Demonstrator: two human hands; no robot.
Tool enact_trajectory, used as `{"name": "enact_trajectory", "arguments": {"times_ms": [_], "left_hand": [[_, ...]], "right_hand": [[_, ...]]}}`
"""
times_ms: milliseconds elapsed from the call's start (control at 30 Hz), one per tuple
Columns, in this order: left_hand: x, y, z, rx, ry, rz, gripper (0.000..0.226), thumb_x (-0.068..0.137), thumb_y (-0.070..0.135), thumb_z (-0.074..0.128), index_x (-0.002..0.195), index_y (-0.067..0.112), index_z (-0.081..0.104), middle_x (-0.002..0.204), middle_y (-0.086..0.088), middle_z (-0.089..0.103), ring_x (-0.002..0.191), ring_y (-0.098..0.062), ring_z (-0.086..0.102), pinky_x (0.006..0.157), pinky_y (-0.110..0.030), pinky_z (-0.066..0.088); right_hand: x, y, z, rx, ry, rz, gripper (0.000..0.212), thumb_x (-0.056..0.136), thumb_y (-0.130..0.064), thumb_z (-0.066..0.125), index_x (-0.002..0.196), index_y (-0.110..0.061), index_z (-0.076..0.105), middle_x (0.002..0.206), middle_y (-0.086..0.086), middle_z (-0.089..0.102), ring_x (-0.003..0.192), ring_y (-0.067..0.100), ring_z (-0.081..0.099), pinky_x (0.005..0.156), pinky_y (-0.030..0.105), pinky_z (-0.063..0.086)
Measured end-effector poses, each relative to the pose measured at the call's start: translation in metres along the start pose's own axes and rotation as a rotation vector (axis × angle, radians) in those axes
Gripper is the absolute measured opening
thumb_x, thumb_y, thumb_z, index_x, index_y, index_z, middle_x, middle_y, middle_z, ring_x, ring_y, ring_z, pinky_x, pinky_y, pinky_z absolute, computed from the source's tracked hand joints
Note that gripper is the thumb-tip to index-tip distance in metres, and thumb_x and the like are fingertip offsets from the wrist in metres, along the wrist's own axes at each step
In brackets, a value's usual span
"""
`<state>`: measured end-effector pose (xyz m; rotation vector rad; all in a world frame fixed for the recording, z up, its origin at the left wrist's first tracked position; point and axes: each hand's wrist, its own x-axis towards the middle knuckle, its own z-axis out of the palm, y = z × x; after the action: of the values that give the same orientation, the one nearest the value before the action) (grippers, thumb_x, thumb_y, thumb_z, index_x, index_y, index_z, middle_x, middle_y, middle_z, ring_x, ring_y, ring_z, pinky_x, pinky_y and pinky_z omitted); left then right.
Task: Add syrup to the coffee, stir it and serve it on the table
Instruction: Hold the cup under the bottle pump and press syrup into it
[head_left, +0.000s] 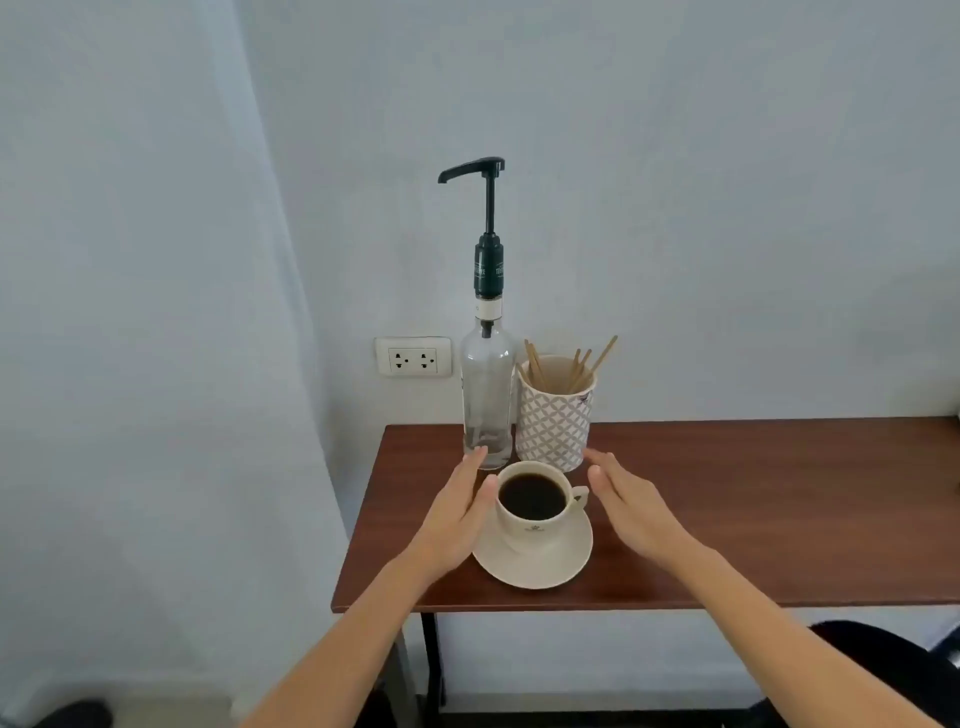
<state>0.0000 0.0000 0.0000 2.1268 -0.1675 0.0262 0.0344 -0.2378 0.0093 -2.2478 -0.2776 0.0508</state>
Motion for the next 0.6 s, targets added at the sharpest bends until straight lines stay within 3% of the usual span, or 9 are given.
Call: {"name": "enact_trajectory", "arguments": {"times_ms": [133, 233, 400, 600], "left_hand": [[-0.010, 0.003, 0.022, -0.224, 0.039, -0.005, 0.062, 0.097, 0.055, 0.047, 0.153, 0.035, 0.031, 0.157, 0.020, 0.041, 0.147, -0.002, 0.033, 0.121, -0.025, 0.027], [-0.011, 0.003, 0.035, -0.273, 0.057, -0.001, 0.064, 0.091, 0.040, 0.069, 0.147, 0.035, 0.037, 0.137, 0.028, 0.056, 0.134, 0.005, 0.047, 0.111, -0.016, 0.039], [-0.008, 0.003, 0.046, -0.186, 0.152, 0.054, 0.105, 0.062, 0.031, 0.096, 0.144, 0.039, 0.031, 0.137, 0.025, 0.054, 0.130, 0.012, 0.047, 0.098, -0.001, 0.038], [-0.002, 0.001, 0.054, -0.164, 0.271, 0.108, 0.096, 0.056, 0.035, 0.098, 0.133, 0.042, 0.041, 0.128, 0.027, 0.061, 0.126, 0.004, 0.055, 0.100, -0.008, 0.043]], "right_hand": [[-0.001, 0.007, 0.012, 0.160, -0.010, -0.036, 0.048, 0.103, -0.048, 0.028, 0.143, -0.031, 0.049, 0.147, -0.006, 0.054, 0.139, 0.015, 0.045, 0.109, 0.023, 0.031], [0.001, 0.008, 0.020, 0.286, -0.030, -0.066, 0.033, 0.101, -0.047, 0.032, 0.121, -0.048, 0.060, 0.121, -0.022, 0.069, 0.121, 0.000, 0.059, 0.098, 0.018, 0.043], [0.003, 0.005, 0.027, 0.404, -0.057, -0.112, 0.030, 0.101, -0.039, 0.039, 0.119, -0.047, 0.063, 0.120, -0.028, 0.068, 0.118, -0.006, 0.059, 0.102, 0.025, 0.047], [0.005, 0.008, 0.026, 0.344, -0.071, -0.119, 0.032, 0.104, -0.030, 0.040, 0.126, -0.038, 0.062, 0.118, -0.024, 0.070, 0.115, -0.003, 0.063, 0.097, 0.025, 0.054]]}}
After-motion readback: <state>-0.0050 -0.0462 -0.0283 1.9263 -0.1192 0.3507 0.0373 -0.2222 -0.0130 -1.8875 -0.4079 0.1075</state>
